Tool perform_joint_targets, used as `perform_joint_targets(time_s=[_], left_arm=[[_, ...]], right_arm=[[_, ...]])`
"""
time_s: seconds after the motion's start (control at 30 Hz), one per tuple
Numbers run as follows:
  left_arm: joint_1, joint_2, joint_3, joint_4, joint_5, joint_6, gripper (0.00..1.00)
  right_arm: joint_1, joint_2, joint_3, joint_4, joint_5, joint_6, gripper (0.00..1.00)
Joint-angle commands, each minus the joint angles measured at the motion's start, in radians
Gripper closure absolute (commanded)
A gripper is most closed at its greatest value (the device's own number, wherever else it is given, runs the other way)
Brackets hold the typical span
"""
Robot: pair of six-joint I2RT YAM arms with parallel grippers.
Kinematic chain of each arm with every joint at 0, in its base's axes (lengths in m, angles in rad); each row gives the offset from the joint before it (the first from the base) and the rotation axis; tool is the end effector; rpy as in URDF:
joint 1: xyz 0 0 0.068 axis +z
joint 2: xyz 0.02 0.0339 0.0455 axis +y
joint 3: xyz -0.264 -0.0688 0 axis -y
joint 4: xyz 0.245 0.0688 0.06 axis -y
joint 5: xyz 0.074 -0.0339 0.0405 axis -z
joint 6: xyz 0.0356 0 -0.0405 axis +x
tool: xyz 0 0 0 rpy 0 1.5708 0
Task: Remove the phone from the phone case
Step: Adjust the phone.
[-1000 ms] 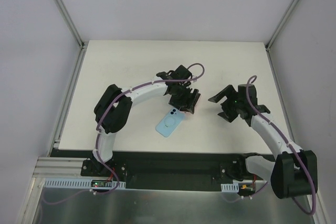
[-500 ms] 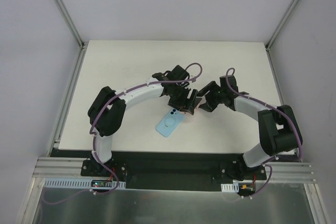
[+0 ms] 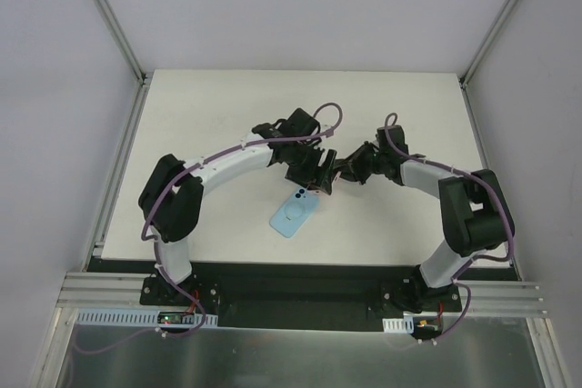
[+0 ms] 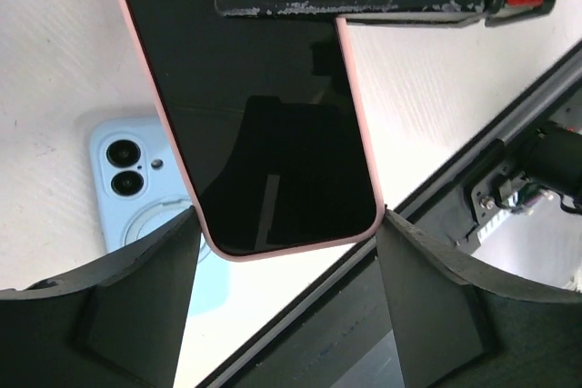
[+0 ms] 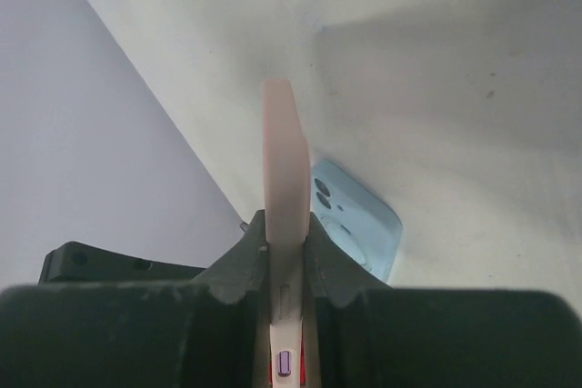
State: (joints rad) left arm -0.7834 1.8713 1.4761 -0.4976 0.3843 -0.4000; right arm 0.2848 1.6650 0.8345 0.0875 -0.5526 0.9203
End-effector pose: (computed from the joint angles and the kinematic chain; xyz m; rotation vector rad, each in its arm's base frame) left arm 0.2842 -0.3019 0.2434 0.6781 2.5471 -0.9418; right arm 0.3126 0.1110 0.1654 0.4839 2.4650 1.2030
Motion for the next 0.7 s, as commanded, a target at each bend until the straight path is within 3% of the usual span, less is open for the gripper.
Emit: perform_joint_targets(time_s=[0.0, 0.2, 0.37, 0.43, 0.47, 0.5, 0.53, 0.6, 0.63, 0.67], left_arm=[[0.053, -0.176, -0.039, 0.013, 0.155, 0.058, 0.27], [0.292, -0.343, -0.125, 0.074, 0.381, -0.017, 0.16], [0.357, -0.37, -0.131, 0.122, 0.517, -0.074, 0.11], [0.358, -0.354, -0.167, 0.275, 0.605, -0.14, 0.05], [0.361, -0.351, -0.195, 0.378, 0.743, -0.242, 0.04], [0.363, -0.353, -0.268, 0.481, 0.795, -0.302, 0.01], [0.371, -0.359, -0.304, 0.678, 0.83, -0.359, 0.01], [0.377, -0.366, -0.408, 0.869, 0.86, -0.547, 0.01], [0.38, -0.363, -0.442, 1.135, 0.866, -0.629, 0.01], [0.378, -0.36, -0.473, 1.247, 0.867, -0.784, 0.02]], right_arm=[[-0.019, -0.099, 0.054, 0.06, -0.081, -0.058, 0.99], [-0.026, -0.262, 0.1, 0.041, -0.26, -0.262, 0.98], [-0.019, -0.405, 0.08, -0.029, -0.329, -0.423, 0.98], [-0.019, -0.479, 0.06, -0.011, -0.355, -0.442, 0.99], [-0.019, -0.503, 0.052, 0.001, -0.365, -0.44, 0.99], [-0.021, -0.545, 0.049, 0.015, -0.381, -0.428, 0.98], [-0.015, -0.562, 0.043, 0.036, -0.385, -0.423, 0.99], [-0.009, -0.603, 0.043, 0.038, -0.383, -0.426, 0.98], [-0.009, -0.613, 0.043, 0.04, -0.383, -0.422, 0.99], [-0.007, -0.616, 0.046, 0.04, -0.383, -0.419, 0.98]])
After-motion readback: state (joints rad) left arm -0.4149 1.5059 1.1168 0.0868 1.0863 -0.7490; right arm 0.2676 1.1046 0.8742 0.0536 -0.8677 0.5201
